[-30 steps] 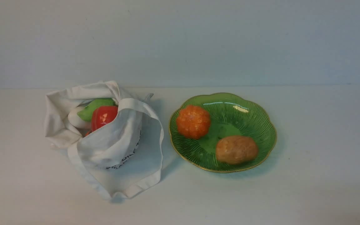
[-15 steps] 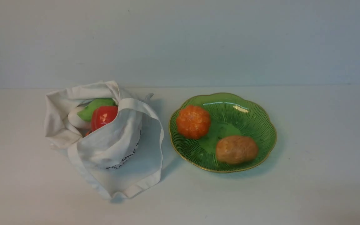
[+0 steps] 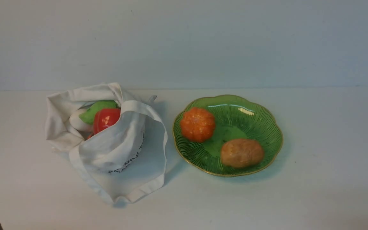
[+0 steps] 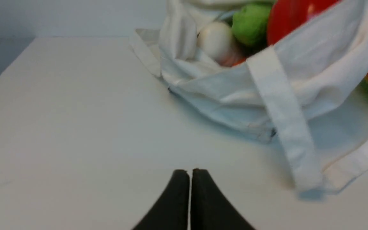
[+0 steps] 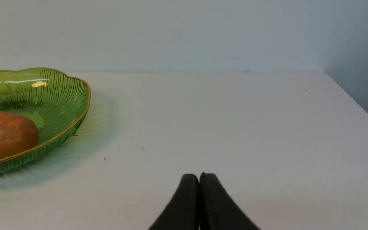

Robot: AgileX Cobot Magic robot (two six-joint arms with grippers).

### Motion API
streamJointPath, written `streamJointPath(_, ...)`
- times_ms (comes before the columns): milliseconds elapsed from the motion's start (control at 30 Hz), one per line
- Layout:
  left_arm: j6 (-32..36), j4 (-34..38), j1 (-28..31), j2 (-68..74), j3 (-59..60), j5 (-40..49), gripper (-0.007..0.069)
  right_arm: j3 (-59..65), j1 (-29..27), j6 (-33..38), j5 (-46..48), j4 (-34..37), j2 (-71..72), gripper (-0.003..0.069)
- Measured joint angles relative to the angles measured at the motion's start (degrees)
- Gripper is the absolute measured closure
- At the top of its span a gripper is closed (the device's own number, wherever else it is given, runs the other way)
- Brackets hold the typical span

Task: Take vegetables from cloth bag on white table place on plate.
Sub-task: 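Reach into the cloth bag and grasp the green cucumber with the left gripper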

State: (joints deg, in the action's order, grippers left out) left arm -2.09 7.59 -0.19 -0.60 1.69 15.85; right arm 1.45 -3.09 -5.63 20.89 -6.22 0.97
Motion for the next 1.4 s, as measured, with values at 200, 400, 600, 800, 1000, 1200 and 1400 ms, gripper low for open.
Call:
streamJointPath(200, -2.8, 13.4, 0.0, 0.0, 0.0, -13.6, 0.0629, 0.0, 0.0, 0.0, 0.0, 0.0, 0.0, 0.0669)
streamJointPath(400, -3.1, 21.8, 0.0, 0.0, -0.8, -33.9, 0.0629, 0.0, 0.0, 0.0, 0.0, 0.0, 0.0, 0.0669)
streamJointPath(600, -0.2, 16.4, 0.0, 6.3, -20.3, -18.9, 0.0629, 0.0, 0.0, 0.0, 0.0, 0.0, 0.0, 0.0669)
streamJointPath(800, 2.1, 12.8, 0.0, 27.3, -38.2, 13.1, 0.0629, 0.0, 0.0, 0.0, 0.0, 0.0, 0.0, 0.0669)
streamJointPath(1000, 17.6, 10.9, 0.0, 54.0, -52.1, 32.9, 0.0629, 0.0, 0.0, 0.0, 0.0, 0.0, 0.0, 0.0669)
streamJointPath(1200, 24.2, 10.9, 0.0, 70.7, -61.0, 36.6, 0.0629, 0.0, 0.0, 0.0, 0.0, 0.0, 0.0, 0.0669)
streamJointPath(1400, 28.3, 10.9, 0.0, 85.6, -71.2, 39.9, 0.0603, 0.0, 0.0, 0.0, 0.0, 0.0, 0.0, 0.0669)
